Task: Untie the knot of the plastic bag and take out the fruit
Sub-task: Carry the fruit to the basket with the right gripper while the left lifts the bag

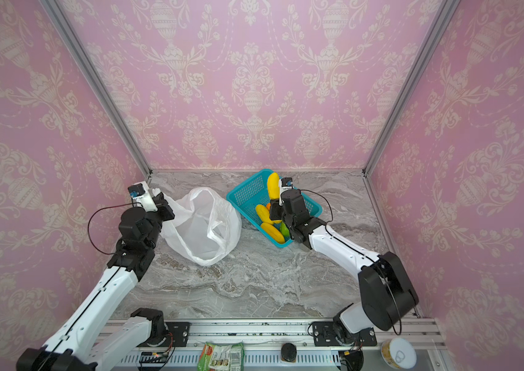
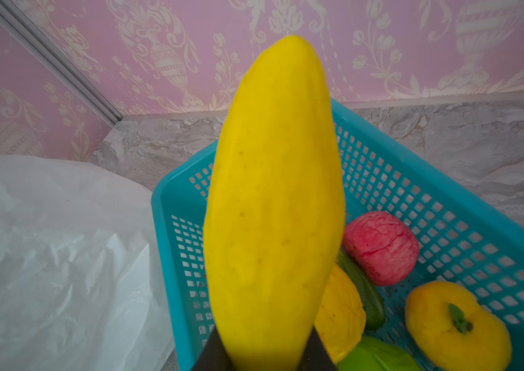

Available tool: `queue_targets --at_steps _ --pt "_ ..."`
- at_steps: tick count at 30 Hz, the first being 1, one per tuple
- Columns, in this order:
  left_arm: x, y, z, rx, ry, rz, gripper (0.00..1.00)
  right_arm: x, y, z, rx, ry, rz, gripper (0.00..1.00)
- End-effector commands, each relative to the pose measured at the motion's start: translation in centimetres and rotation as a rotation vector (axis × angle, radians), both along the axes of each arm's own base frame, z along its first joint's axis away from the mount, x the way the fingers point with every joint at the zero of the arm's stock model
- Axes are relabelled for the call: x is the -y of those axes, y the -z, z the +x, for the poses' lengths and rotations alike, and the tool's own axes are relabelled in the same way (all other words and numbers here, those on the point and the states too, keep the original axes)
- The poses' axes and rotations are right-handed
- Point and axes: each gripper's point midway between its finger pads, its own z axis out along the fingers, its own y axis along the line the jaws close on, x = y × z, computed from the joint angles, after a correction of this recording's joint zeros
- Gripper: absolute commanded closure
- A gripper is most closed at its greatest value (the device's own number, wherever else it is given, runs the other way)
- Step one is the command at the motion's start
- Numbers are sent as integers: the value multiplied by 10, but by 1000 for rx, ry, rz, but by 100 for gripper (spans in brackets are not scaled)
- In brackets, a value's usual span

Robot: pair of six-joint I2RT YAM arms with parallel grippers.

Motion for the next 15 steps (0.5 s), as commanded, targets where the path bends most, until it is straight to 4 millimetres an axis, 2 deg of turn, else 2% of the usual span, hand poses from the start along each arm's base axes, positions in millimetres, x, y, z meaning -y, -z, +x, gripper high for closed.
queue_targets --at_steps 1,3,6,8,11,15 --pt "25 -83 24 159 146 -42 100 -24 12 22 -96 -77 83 90" --pt "35 -112 38 159 196 -18 100 -33 24 39 -141 -94 86 91" --pt "43 -146 39 230 238 -12 100 -44 32 62 -176 -103 75 92" --pt "41 -151 36 260 222 0 100 -49 37 72 -192 -108 67 91" --pt "38 -132 34 241 205 5 100 -53 44 76 -215 -106 69 87" --pt "35 -70 33 175 187 -1 100 -47 58 72 -235 -76 70 78"
